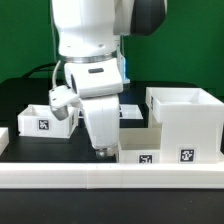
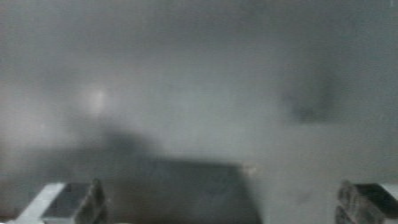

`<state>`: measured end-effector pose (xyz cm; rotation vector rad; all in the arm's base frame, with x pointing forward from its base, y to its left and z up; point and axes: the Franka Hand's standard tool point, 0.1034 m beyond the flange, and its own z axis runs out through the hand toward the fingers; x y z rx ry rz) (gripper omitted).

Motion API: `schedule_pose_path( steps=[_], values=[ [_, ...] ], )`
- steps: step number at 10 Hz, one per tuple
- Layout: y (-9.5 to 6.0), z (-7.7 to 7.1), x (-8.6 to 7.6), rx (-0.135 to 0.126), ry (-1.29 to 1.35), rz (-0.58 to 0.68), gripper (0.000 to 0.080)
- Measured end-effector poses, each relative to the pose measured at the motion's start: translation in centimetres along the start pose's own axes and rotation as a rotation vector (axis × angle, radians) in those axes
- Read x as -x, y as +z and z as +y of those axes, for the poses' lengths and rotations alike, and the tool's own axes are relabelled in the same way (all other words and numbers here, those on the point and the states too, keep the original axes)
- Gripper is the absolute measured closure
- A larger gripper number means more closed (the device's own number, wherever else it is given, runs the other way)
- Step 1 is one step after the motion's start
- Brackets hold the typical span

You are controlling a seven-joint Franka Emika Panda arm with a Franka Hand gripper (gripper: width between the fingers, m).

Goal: Assemble drawer

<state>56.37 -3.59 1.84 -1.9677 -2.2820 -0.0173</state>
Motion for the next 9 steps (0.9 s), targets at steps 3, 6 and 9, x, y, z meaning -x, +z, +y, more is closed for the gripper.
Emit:
schedule_pose_path(
  steps=[3,6,9],
  values=[
    [0.1,-0.1,0.1,-0.001,0.007,0.002,0.0151],
    [0.1,0.9,-1.3,-0.008,-0.035,-0.007,0.0151],
    [-1.1,2.4,-1.5,-0.008,-0.006,-0.035,0.0151]
  ],
)
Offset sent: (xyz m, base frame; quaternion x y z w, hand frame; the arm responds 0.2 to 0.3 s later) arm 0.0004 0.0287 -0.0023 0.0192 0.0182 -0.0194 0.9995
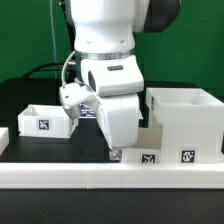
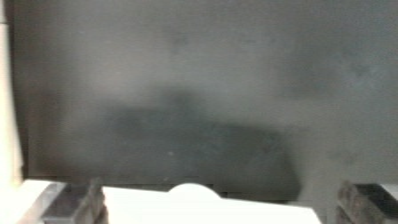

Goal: Assemble drawer

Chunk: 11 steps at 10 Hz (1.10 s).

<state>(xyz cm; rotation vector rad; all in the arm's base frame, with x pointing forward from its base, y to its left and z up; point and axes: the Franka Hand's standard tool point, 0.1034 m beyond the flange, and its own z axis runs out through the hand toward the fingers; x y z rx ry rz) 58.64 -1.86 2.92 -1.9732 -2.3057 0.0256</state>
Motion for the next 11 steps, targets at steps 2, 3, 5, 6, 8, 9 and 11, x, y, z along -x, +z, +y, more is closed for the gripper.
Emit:
schedule_pose_path(
  steps=[2,3,5,6,8,9,11],
  values=[
    [0.1,0.0,-0.3,-0.001,0.021,0.0,0.0151],
    [0.1,0.0,-0.2,-0.001,0.023,0.0,0.0151],
    [0.2,0.0,-0.3,-0.003,0.019,0.001,0.0151],
    [0.3,0.0,-0.8,-0.005,0.006,0.005,0.0151],
    [0.2,0.5,-1.9,-0.022,-0.02,-0.007,0.0151],
    [0.0,0.5,-1.9,-0.041,-0.025,-0.024,0.0151],
    [-0.3,0.5,-2.0,-0.072,-0.017,-0.03,0.0151]
  ],
)
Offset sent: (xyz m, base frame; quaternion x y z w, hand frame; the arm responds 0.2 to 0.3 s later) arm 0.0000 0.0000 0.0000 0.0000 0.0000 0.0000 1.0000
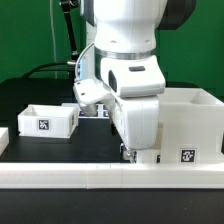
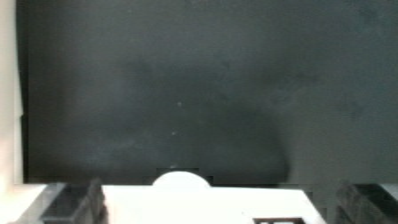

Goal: Assemble drawer

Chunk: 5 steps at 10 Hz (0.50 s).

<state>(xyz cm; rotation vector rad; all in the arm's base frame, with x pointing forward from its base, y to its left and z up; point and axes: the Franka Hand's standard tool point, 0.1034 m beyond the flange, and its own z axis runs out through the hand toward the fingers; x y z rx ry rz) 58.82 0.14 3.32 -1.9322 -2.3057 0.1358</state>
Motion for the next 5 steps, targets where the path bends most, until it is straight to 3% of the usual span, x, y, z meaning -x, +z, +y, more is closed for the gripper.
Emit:
schedule_pose_path(
  steps=[5],
  values=[
    [-0.05,-0.09,0.0,-0.01,0.018,0.0,0.0151]
  ],
)
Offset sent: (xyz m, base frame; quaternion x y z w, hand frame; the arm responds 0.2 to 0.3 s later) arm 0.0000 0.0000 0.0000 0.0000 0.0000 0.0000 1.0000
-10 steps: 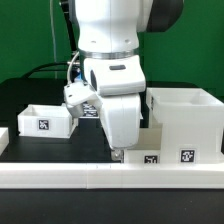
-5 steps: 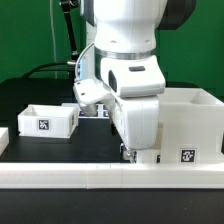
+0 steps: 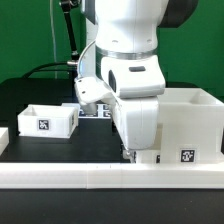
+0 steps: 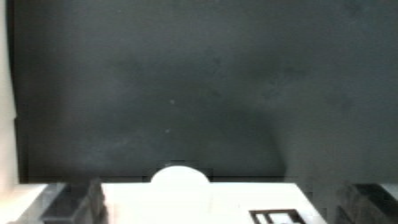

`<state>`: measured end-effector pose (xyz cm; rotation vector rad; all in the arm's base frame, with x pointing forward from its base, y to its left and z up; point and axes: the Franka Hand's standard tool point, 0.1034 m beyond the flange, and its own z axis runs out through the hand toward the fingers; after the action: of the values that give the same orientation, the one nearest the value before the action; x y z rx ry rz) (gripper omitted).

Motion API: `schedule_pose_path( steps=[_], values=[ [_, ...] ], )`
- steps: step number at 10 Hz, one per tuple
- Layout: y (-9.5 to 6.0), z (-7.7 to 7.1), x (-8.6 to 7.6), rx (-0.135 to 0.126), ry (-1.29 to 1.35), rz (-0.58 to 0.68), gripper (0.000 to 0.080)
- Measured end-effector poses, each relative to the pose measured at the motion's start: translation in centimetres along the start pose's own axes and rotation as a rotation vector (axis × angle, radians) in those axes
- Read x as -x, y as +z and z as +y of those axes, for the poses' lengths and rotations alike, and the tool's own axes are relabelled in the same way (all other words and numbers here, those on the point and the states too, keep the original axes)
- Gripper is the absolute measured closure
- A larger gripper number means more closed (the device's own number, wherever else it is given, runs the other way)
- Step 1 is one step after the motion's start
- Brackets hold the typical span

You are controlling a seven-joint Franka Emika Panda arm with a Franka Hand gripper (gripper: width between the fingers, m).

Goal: Assemble drawer

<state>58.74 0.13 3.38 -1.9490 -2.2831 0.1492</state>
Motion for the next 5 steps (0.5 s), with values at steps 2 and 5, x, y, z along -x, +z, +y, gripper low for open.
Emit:
schedule_pose_path(
  steps=[2,5],
  values=[
    [-0.4,0.1,0.5,-0.004,-0.02,0.015,0.0151],
    [-0.9,0.7,1.4,0.008,0.029,0.045,0.0151]
  ],
)
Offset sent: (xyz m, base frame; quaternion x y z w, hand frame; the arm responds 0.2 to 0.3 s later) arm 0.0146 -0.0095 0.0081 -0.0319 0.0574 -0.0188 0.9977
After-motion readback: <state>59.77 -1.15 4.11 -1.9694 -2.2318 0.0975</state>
